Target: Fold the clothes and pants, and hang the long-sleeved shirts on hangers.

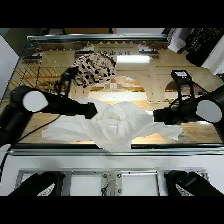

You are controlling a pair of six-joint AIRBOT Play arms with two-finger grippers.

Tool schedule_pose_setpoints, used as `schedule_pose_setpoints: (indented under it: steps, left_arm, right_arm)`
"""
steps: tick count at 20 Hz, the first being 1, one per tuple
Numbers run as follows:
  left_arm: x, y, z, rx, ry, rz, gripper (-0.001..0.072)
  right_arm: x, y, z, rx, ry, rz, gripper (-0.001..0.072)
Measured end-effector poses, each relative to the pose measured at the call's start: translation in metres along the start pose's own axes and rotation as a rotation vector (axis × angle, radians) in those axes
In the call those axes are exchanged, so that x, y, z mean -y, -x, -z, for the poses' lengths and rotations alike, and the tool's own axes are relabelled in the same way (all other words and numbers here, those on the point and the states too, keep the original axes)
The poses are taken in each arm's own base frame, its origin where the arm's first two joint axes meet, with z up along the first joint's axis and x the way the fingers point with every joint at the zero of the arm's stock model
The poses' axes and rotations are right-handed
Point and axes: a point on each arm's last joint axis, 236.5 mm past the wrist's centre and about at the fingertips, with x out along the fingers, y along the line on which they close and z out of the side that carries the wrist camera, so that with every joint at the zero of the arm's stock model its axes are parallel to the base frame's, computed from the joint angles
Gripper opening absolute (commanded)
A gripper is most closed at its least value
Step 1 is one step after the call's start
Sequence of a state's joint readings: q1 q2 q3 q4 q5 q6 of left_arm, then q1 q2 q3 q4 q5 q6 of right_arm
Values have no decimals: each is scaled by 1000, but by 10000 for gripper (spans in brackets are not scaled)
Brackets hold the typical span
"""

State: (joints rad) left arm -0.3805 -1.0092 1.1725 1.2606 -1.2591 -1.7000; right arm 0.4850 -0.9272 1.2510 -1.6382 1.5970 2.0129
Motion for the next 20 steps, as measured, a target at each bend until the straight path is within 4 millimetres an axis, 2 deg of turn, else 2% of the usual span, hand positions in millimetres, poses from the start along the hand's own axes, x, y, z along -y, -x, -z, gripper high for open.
schedule_pose_setpoints:
  steps: [2, 5, 9, 11, 15, 20]
  left_arm:
    - [-36, 10, -15, 50, 52, -51, 693]
    - [-109, 17, -29, 85, 140, -188, 693]
    - [-204, 10, -32, 72, 229, -374, 692]
    - [-241, 2, -37, 58, 249, -439, 692]
    - [-297, -17, -58, 9, 201, -567, 692]
    - [-349, -55, -86, -58, 80, -704, 692]
  right_arm:
    - [0, 0, 0, 0, 0, 0, 15]
    - [0, 0, 0, 0, 0, 0, 15]
    - [0, 0, 0, 0, 0, 0, 15]
    - [0, 0, 0, 0, 0, 0, 15]
    - [0, 0, 0, 0, 0, 0, 15]
    - [0, 0, 0, 0, 0, 0, 15]
